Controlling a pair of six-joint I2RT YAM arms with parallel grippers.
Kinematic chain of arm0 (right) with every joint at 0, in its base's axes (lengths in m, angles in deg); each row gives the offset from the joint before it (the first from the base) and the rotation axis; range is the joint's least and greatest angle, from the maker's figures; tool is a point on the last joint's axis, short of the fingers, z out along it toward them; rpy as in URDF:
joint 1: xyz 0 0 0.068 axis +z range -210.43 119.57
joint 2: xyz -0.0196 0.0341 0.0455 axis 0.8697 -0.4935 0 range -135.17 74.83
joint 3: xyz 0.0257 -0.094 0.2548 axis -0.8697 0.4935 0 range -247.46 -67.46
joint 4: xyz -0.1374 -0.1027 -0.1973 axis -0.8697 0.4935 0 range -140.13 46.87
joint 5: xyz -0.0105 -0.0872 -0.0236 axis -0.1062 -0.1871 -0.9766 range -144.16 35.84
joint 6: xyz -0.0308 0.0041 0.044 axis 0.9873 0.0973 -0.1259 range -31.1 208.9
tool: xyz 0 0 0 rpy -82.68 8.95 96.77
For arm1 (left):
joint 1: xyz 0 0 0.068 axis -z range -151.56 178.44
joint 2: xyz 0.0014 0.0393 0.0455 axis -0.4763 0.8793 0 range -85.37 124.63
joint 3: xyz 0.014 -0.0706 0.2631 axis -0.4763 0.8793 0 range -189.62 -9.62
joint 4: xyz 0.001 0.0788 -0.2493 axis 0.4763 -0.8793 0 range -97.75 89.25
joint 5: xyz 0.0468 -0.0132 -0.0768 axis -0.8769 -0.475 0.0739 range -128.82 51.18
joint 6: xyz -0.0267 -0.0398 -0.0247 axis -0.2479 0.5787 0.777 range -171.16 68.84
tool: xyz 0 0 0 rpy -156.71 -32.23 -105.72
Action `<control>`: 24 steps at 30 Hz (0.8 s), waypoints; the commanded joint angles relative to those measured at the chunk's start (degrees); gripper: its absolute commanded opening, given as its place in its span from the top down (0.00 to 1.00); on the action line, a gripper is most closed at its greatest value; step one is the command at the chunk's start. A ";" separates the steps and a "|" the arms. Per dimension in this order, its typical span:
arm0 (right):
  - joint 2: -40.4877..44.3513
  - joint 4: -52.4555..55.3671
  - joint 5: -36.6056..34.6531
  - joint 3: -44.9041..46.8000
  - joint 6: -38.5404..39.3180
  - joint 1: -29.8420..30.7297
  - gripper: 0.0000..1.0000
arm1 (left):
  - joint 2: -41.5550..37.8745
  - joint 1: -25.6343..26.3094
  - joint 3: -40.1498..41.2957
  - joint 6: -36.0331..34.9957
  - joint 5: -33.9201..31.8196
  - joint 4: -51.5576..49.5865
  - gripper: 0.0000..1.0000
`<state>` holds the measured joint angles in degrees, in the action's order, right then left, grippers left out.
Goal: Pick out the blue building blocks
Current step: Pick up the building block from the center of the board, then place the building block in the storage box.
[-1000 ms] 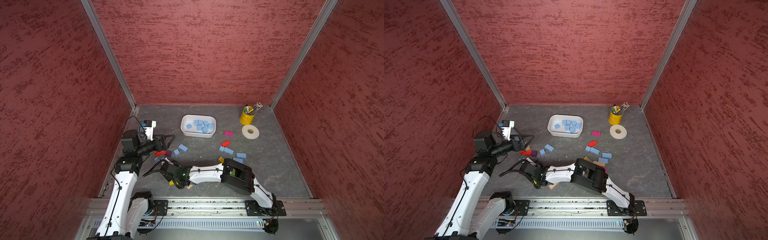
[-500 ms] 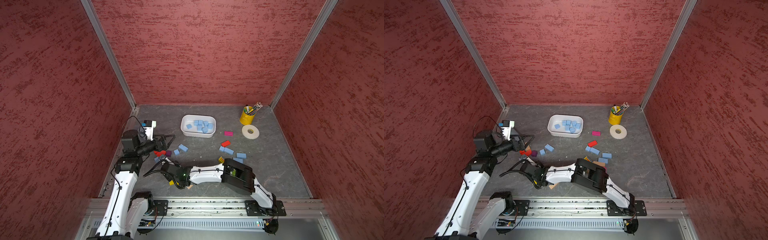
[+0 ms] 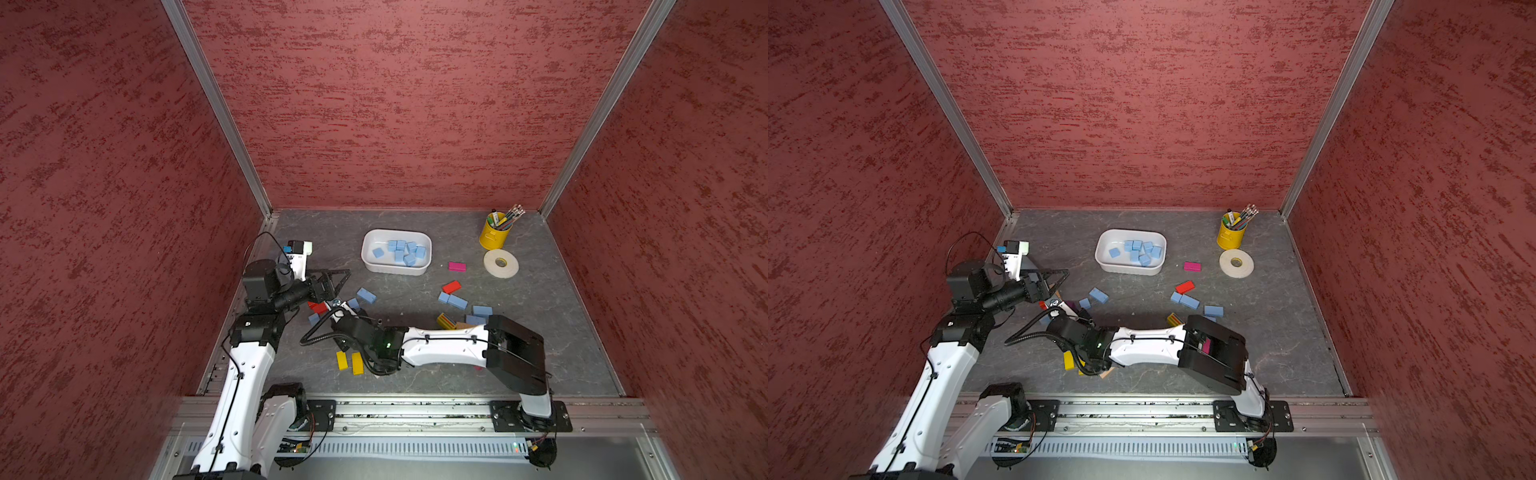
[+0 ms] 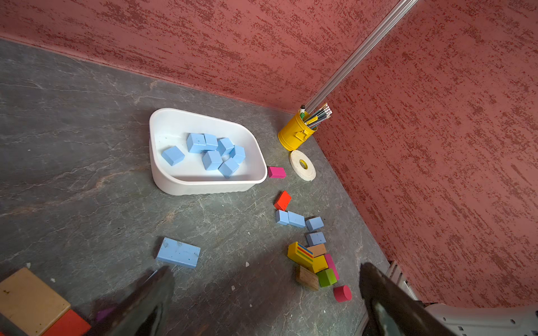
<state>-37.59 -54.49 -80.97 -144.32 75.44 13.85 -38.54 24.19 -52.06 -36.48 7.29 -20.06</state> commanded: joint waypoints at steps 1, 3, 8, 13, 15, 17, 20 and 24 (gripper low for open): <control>3.91 -4.18 -2.24 2.36 0.63 0.02 0.88 | -0.36 -0.41 -1.11 -0.70 -0.27 0.20 0.00; 5.58 -4.85 -2.51 3.72 0.71 -0.12 0.89 | -0.35 -0.41 -1.07 -0.73 -0.23 0.21 0.00; 9.11 -5.78 -3.25 6.59 0.45 -1.15 0.91 | -0.38 -0.52 -1.03 -0.70 -0.23 0.16 0.00; 12.77 -7.66 -3.00 9.80 -0.32 -2.45 0.92 | -0.43 -0.50 -1.10 -0.73 -0.23 0.16 0.00; 14.03 -8.30 -2.94 10.95 -0.51 -3.07 0.93 | -0.43 -0.50 -1.07 -0.70 -0.29 0.18 0.00; 15.36 -8.62 -2.96 11.96 -0.60 -3.83 0.93 | -0.50 -0.50 -1.10 -0.65 -0.25 0.03 0.00; 17.15 -8.96 -2.83 13.00 -0.70 -5.47 0.93 | -0.45 -0.52 -1.12 -0.70 -0.23 0.08 0.00; 18.81 -9.01 -2.25 13.27 -0.81 -7.92 0.93 | -0.43 -0.51 -1.05 -0.70 -0.23 0.06 0.00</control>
<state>-21.11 -61.11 -82.12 -131.23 75.38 7.49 -38.54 24.10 -52.06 -36.48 7.29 -20.06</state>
